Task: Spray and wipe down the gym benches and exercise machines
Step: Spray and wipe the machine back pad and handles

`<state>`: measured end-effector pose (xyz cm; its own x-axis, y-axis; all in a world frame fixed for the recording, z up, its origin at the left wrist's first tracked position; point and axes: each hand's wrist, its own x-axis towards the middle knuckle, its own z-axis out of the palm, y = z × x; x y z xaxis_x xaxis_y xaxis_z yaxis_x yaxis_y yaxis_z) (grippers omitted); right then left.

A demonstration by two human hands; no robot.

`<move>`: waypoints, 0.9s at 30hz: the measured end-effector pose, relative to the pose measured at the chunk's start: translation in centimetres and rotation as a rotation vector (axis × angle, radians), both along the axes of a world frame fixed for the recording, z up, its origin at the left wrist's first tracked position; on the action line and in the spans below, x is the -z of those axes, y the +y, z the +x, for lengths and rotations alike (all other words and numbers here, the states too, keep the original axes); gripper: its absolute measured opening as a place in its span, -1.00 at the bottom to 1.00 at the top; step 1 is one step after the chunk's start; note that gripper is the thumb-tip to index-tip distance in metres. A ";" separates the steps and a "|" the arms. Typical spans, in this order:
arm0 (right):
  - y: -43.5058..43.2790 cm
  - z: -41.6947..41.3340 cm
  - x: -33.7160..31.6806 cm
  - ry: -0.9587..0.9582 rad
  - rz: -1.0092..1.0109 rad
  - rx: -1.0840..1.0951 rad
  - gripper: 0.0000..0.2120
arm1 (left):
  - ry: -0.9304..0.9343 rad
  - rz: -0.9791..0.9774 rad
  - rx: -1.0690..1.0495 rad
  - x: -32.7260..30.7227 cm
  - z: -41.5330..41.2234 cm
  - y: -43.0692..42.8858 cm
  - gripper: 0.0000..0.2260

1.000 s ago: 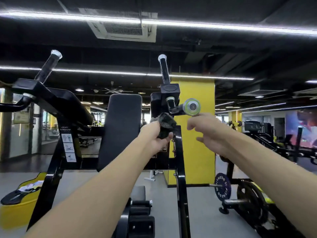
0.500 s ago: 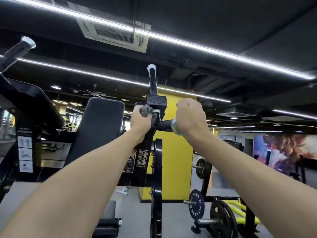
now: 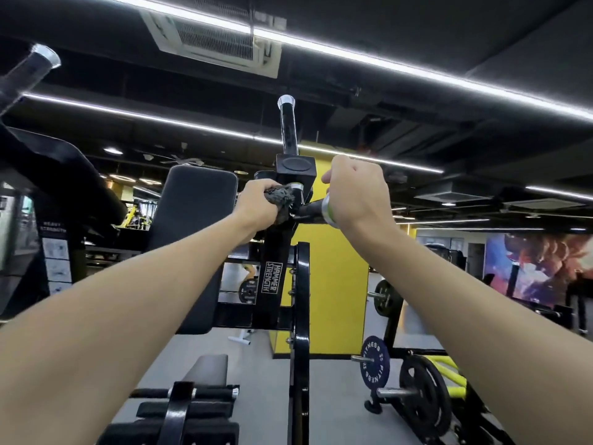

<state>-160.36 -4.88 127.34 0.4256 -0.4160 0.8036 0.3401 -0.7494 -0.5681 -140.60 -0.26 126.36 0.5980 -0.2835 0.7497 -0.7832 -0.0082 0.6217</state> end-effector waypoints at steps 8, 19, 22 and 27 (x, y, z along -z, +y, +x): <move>0.2 0.0 -0.1 0.019 0.050 0.015 -0.63 | 0.067 0.001 -0.008 1.3 -2.3 -0.7 -0.71; 0.4 -0.2 -0.2 0.041 0.116 -0.082 -0.63 | 0.144 -0.061 0.154 1.5 -6.9 1.4 -0.79; 0.4 -0.5 -0.2 0.036 0.111 -0.087 -0.59 | 0.137 -0.046 0.152 1.3 -8.9 2.2 -0.81; 0.3 -0.5 -0.2 0.043 0.109 -0.118 -0.54 | 0.102 -0.018 0.161 0.9 -11.9 3.8 -0.76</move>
<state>-160.89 -4.57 127.59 0.5099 -0.4443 0.7366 0.3961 -0.6389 -0.6595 -152.50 3.52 125.45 0.6190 -0.3692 0.6932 -0.7064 0.1240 0.6969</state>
